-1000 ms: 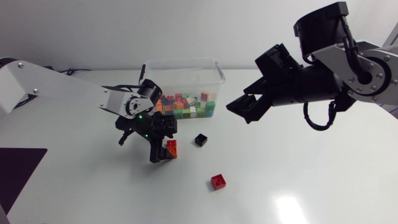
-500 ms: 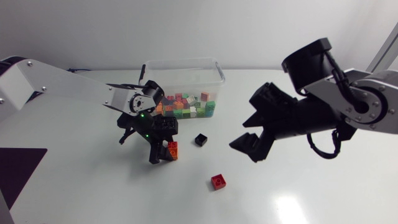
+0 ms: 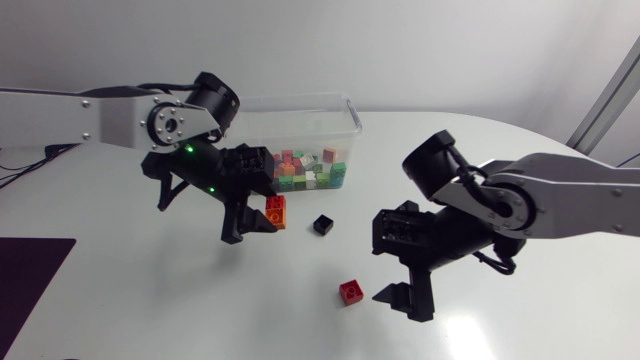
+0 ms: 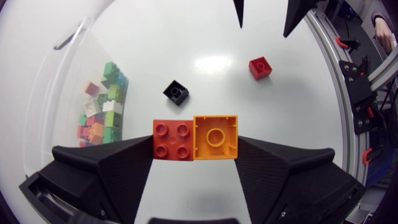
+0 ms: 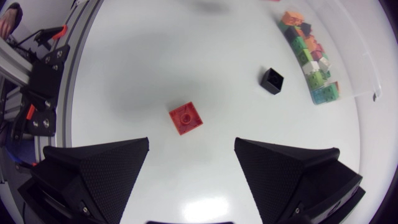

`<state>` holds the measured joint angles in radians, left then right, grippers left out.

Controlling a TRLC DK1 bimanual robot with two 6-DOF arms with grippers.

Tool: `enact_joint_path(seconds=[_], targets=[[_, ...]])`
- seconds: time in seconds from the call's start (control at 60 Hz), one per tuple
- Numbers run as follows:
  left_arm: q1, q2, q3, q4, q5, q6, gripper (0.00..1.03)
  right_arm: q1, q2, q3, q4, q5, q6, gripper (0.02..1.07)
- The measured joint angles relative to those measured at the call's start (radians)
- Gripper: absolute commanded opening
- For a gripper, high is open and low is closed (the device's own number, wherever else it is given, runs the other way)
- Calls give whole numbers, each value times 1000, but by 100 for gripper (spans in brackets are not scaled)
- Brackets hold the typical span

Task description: Place the duplo bricks in the container

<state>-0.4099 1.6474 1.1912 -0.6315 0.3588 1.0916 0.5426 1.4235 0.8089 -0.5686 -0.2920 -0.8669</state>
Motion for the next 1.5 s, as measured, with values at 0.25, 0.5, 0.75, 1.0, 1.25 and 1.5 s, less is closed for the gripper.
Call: enact_joint_path(seconds=[0.25,0.5,0.75,1.0,1.25,1.5], targets=[[0,-147,20,-26,0,-66,35,58,143,48,9,8,-93,97],[23,-157,145,-26,3,-138,35,73,275,103,33,12,-134,85],[70,-135,269,-6,12,-220,35,87,364,143,56,12,-153,47],[93,-10,372,59,19,-306,35,99,377,163,14,31,-153,28],[137,205,575,83,10,-397,36,71,291,239,-117,31,-151,28],[182,409,794,82,-27,-537,38,60,194,327,-169,20,-118,28]])
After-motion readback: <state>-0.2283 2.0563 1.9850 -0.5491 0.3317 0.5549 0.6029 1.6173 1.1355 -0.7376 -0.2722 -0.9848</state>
